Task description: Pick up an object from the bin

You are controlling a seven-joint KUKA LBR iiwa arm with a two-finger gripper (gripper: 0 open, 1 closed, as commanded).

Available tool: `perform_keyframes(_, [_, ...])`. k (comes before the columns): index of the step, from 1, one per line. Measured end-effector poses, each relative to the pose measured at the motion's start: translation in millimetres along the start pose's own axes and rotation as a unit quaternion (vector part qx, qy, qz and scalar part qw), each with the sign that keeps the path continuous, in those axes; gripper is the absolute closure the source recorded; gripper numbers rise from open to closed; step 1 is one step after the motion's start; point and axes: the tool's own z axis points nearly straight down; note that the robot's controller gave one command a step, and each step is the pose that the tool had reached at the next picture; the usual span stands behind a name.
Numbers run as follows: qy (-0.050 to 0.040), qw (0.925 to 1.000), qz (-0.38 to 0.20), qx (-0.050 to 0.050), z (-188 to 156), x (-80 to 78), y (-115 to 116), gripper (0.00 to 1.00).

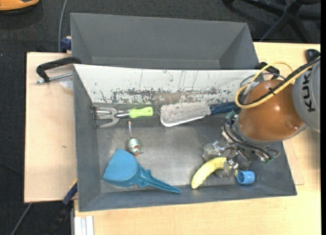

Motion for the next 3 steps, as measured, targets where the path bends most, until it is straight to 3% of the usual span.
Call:
perform_keyframes(1, [-0.0042, 0.9954, 0.096, 0.002, -16.1, -34.1, -32.2, 1.00])
perform_keyframes(2, [-0.0031, 0.9953, 0.097, 0.001, -15.6, -33.4, -31.7, 1.00])
perform_keyframes(3, [-0.0082, 0.9933, 0.115, 0.003, -62.6, -40.1, -28.1, 1.00])
